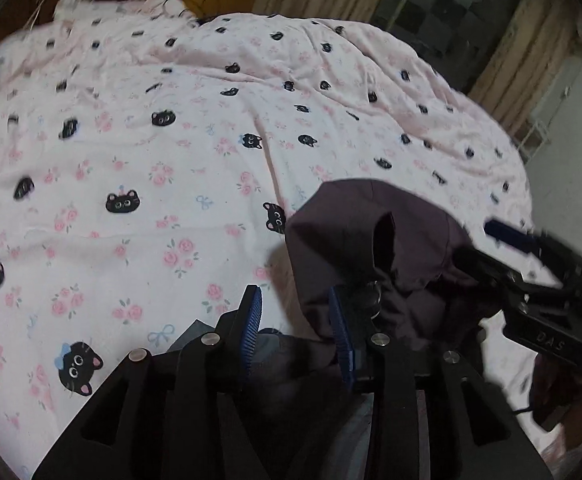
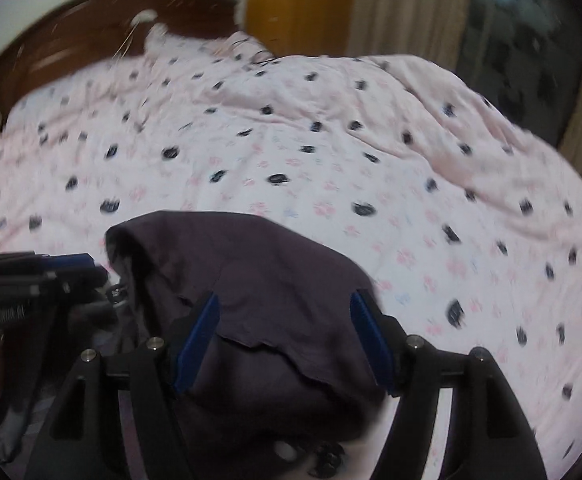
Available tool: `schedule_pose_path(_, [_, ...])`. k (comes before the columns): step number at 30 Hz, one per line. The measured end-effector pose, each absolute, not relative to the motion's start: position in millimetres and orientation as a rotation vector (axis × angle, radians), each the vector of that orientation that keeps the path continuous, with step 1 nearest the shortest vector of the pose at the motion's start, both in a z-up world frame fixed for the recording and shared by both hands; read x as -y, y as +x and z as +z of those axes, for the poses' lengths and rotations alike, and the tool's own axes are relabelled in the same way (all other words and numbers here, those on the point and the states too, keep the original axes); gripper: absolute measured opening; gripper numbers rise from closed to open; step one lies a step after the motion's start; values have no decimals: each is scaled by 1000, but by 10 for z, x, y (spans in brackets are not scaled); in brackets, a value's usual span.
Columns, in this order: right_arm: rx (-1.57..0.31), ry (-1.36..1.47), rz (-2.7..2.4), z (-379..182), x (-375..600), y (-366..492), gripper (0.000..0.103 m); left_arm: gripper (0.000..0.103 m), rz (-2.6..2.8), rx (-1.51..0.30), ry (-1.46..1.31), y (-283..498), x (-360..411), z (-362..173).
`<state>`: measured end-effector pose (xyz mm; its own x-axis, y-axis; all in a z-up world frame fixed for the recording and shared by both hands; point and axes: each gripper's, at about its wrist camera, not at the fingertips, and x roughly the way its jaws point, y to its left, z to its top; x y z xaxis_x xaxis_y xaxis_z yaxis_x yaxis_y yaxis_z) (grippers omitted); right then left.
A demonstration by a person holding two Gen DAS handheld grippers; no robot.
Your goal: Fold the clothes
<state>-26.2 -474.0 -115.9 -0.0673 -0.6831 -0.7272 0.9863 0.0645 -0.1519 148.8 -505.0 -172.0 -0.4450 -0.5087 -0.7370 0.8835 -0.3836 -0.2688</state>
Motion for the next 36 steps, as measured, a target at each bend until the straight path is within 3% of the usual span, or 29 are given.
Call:
schedule_pose_path(6, [-888,456,-1400,-1385,5068,183,70,33,-1886,-890,785,1519,5077,-2045])
schedule_pose_path(15, [-1077,370,-1273,-1510,5289,646,70,33,-1890,-991,750,1691,5095,-2085])
schedule_pose_path(19, [-1154,321,-1274,-1554,5288,679,79,33,-1883,-1009,753,1739,5090,-2099])
schedule_pose_path(26, [-1261,288,-1474,-1997,5745,657,79,33,-1887,-1030,756,1815,5077,-2158])
schedule_pose_path(33, [-1086,180,-1860,-1602,6010,388,79,33,-1875,-1042,748,1935,5075,-2182])
schedule_pose_path(36, [-1039,157,-1902,-1466,5978,355,88,33,-1869,-1049,748,1971,5081,-2190])
